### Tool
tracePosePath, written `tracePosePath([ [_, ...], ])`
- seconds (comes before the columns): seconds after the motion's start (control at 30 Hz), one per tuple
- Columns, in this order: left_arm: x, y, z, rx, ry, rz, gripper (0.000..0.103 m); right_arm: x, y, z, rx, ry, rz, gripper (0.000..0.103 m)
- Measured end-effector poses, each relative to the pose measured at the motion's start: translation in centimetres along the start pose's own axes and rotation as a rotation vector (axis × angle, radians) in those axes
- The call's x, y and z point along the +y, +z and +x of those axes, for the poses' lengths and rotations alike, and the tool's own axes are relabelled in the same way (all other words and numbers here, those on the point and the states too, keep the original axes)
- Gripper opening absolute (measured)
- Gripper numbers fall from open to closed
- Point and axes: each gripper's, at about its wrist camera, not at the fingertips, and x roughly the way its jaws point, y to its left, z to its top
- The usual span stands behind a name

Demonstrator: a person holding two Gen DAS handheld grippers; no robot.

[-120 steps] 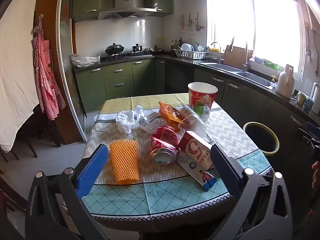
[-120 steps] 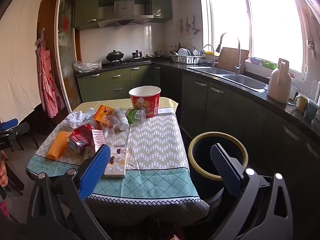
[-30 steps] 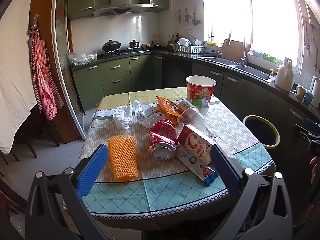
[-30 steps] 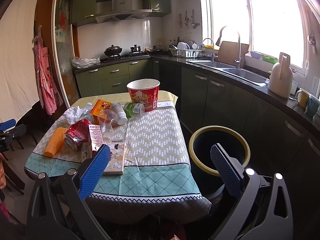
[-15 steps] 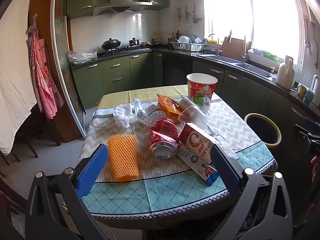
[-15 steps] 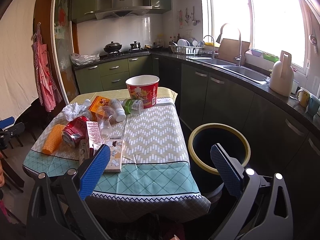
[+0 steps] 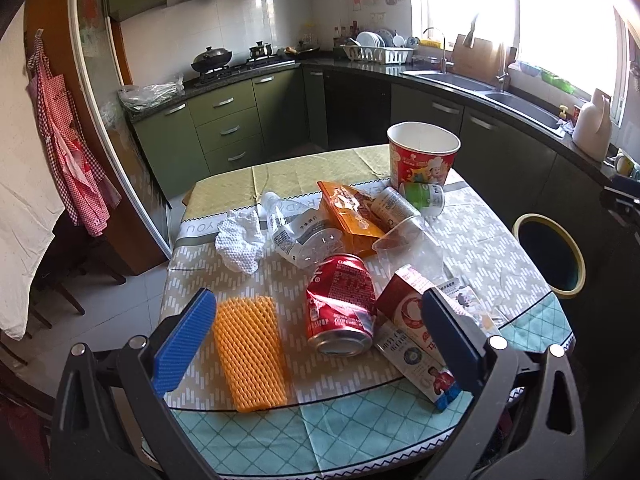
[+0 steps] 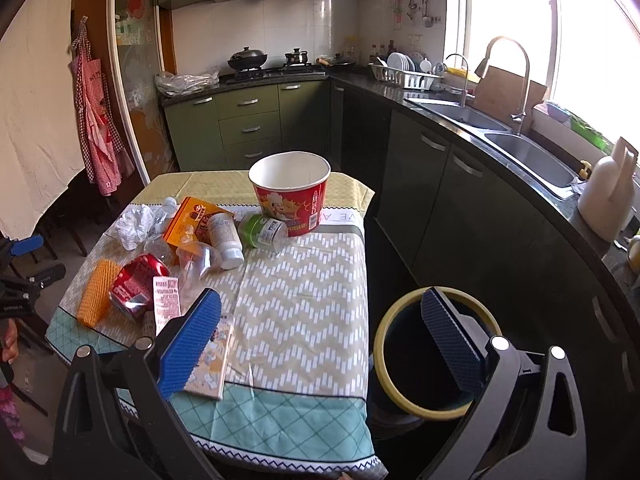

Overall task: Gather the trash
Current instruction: 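Grasp the red-and-white paper bucket rim with the right gripper while left gripper approaches a plastic cup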

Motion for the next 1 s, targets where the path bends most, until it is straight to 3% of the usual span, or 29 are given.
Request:
tracePosePath([
  [0.23,-0.3,5.3,3.8,0.078,-0.057,-0.007,0.095,-1.8,9.7,8.6,0.175,0.125,0.088,0.084],
  [0.33,-0.2,7.0,5.6,0.135,-0.089,-0.016,0.072,-2.1,13.1,12.8,0.236,0.106,0.114,0.076],
  [0.37,-0.2,7.6,6.4,0.160,-0.111,-0.021,0.063,-2.2,14.0,14.3,0.260,0.098,0.113,0.075],
  [0.4,-0.3,8.1,7.2,0.185,-0.138,-0.023,0.047,-2.3,15.0,15.8,0.285,0.089,0.118,0.074],
  [0.47,-0.6,8.8,8.8,0.244,-0.175,-0.021,0.032,-2.4,16.3,18.9,0.341,0.089,0.128,0.071],
  [0.63,-2.0,10.8,11.5,0.296,-0.183,0.016,0.032,-2.7,18.3,25.5,0.451,0.056,0.137,0.061],
  [0.8,-2.8,12.6,13.3,0.312,-0.179,0.039,0.032,-3.5,18.3,29.9,0.527,0.069,0.181,0.038],
  [1.0,-2.3,13.7,16.7,0.376,-0.144,0.031,0.032,-4.2,17.4,33.1,0.592,0.066,0.207,0.036],
])
